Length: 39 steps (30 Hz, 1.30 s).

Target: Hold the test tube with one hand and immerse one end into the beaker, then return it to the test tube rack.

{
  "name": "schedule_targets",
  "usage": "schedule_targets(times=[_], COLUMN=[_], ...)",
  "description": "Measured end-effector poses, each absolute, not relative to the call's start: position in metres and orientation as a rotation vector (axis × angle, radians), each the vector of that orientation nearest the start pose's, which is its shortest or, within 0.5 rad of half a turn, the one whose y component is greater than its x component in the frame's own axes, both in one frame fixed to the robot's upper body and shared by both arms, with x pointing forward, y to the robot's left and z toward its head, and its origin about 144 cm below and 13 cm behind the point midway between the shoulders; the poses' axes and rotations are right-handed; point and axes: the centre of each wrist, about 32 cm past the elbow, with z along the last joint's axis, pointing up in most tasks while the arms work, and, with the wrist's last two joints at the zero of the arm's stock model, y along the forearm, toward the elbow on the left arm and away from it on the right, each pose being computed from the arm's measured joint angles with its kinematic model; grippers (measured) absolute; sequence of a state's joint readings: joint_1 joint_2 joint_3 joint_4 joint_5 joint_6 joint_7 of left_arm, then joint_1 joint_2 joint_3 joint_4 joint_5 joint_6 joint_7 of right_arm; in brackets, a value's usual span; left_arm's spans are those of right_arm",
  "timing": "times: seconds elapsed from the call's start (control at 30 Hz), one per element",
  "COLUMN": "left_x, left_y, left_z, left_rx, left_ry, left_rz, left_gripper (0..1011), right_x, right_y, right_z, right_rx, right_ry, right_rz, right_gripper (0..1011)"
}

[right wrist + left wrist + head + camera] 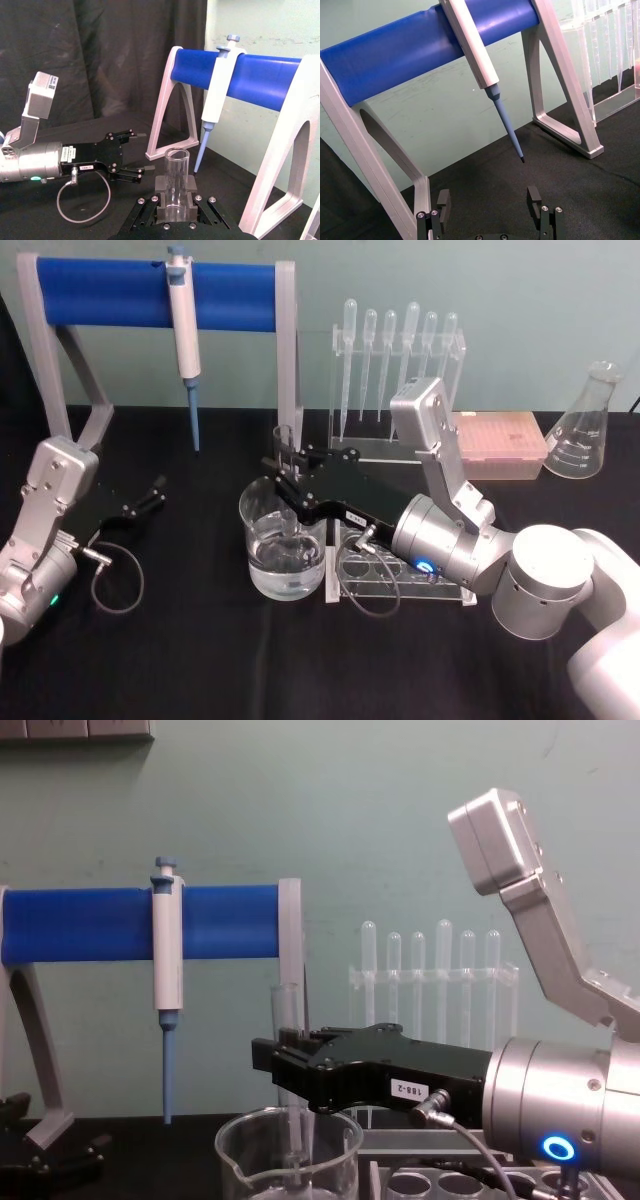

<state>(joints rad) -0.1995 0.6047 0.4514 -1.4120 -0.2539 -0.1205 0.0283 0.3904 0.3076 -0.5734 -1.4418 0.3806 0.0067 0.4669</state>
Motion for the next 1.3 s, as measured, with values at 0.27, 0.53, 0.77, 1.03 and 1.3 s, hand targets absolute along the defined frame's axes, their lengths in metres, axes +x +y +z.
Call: schedule_targets(times=[0.27, 0.53, 0.77, 1.03, 1.3], left_x=[0.4886, 0.4886, 0.4886, 0.4886, 0.4886], left_y=[0.3097, 0.3097, 0.3097, 0.3097, 0.3097], left_z=[1.1398, 1.1398, 1.1398, 1.1398, 1.1398], left_rx=[0.304, 0.304, 0.304, 0.304, 0.305], left_ry=[-0.285, -0.285, -0.285, -0.285, -0.285], left_rz=[1.248, 1.248, 1.248, 1.248, 1.248], left_gripper=[1000, 1000, 1000, 1000, 1000], right_x=[0.5269, 0.5269, 0.5269, 0.5269, 0.5269], right_y=[-0.1622, -0.1622, -0.1623, -0.1622, -0.1623], right_z=[1.1960, 1.1960, 1.1960, 1.1960, 1.1960], right_rx=[-0.021, -0.021, -0.021, -0.021, -0.021], right_ry=[-0.089, -0.089, -0.089, -0.089, -0.089], right_rz=[-0.611, -0.611, -0.611, -0.611, -0.611], right_gripper=[225, 225, 224, 225, 225])
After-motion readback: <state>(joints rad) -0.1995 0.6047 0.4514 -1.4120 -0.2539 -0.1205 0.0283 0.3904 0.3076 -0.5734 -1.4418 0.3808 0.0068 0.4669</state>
